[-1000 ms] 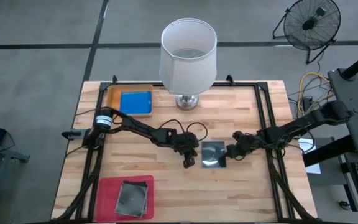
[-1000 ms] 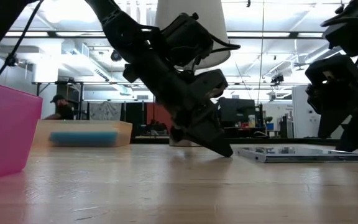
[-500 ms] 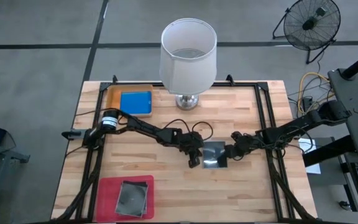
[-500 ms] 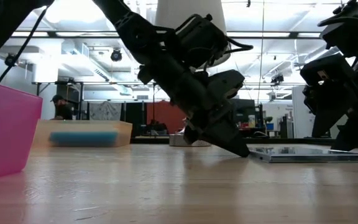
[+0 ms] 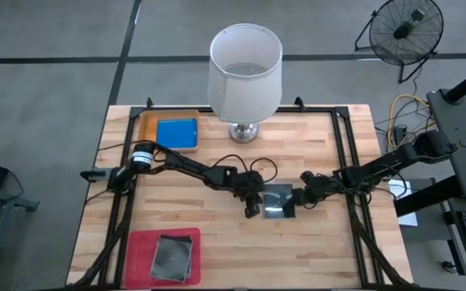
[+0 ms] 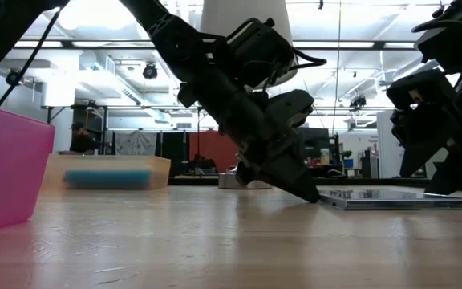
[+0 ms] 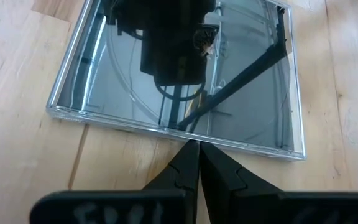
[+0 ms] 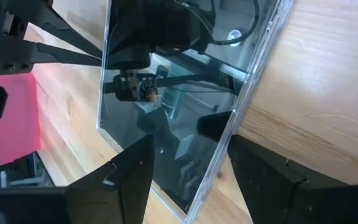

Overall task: Pick & place jewel cases by type
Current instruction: Put the black cd case into the pink bin

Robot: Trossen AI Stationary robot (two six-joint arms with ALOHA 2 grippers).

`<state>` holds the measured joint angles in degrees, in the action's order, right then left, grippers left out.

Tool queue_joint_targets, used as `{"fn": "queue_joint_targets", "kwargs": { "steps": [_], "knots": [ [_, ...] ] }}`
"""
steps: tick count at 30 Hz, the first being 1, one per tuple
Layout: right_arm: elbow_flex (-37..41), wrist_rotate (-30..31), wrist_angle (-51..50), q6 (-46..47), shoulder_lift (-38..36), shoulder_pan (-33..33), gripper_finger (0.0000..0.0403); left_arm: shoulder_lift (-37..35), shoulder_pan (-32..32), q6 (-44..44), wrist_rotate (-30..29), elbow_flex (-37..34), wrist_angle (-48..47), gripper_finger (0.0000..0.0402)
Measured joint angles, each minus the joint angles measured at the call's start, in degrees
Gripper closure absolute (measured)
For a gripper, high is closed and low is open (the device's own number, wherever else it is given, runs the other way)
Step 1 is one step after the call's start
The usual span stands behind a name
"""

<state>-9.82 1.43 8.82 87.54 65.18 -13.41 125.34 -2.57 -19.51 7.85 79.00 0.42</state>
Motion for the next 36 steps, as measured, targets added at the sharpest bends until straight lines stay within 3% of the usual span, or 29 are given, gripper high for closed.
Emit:
{"fn": "queue_joint_targets", "kwargs": {
  "steps": [36],
  "knots": [
    [-0.1, -0.2, 1.3, -2.2, -2.1, 0.1, 0.0197, 0.0, 0.0, -0.5, 0.7, 0.1, -2.9, 0.0402]
  ]
}}
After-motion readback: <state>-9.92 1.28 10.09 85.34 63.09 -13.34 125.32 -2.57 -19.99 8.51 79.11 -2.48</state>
